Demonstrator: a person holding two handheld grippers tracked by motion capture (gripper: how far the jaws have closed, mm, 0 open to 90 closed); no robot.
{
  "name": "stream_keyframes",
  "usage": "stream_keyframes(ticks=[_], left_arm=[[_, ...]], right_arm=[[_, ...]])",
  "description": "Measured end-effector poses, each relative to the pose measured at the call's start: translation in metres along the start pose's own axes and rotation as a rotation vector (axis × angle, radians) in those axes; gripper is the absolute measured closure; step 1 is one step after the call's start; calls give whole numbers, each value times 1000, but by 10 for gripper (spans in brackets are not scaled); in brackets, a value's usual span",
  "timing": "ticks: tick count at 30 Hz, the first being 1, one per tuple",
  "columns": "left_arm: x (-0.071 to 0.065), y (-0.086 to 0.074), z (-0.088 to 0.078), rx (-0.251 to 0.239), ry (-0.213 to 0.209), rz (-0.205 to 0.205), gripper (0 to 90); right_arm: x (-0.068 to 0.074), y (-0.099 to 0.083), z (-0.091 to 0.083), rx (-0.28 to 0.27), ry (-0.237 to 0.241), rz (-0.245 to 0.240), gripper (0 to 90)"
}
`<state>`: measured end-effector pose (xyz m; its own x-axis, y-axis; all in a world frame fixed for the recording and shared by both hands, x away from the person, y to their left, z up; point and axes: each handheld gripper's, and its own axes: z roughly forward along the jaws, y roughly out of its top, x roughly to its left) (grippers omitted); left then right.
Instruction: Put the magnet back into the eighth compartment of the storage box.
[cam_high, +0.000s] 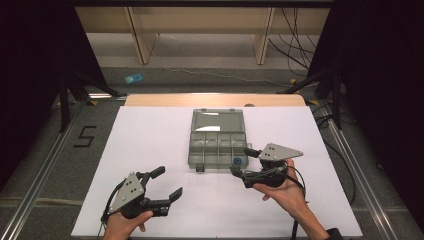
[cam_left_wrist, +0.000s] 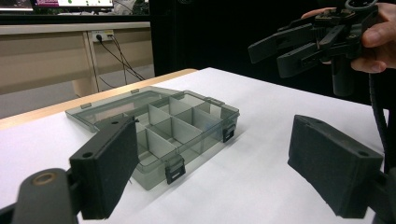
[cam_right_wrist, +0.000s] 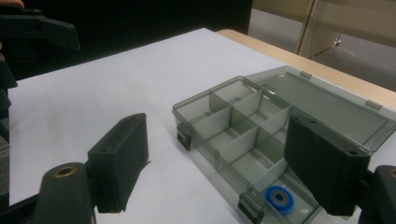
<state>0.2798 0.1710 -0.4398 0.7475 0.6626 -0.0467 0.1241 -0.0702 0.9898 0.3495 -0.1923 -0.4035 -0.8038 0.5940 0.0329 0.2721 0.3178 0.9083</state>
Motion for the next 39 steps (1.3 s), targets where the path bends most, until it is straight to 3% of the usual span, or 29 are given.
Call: stream_keyframes(ticks=[6, 12, 13, 23, 27, 29, 39], left_arm=[[0, 0, 0, 0, 0, 0, 159], [0, 0, 0, 0, 0, 3, 159], [1, 0, 0, 0, 0, 5, 159], [1, 0, 0, 0, 1, 5, 159], [1, 0, 0, 0, 1, 2, 159], [1, 0, 0, 0, 1, 6, 159], [1, 0, 0, 0, 2, 5, 159]], right_arm=[[1, -3, -3, -11, 9, 6, 220], [2, -8, -6, -25, -9, 1, 213], [3, -10, -6, -51, -7, 3, 213], [6, -19, -15, -61, -20, 6, 201], [9, -24, -19, -66, -21, 32, 192], [10, -26, -20, -93, -28, 27, 186], [15, -31, -25, -106, -32, 47, 166]])
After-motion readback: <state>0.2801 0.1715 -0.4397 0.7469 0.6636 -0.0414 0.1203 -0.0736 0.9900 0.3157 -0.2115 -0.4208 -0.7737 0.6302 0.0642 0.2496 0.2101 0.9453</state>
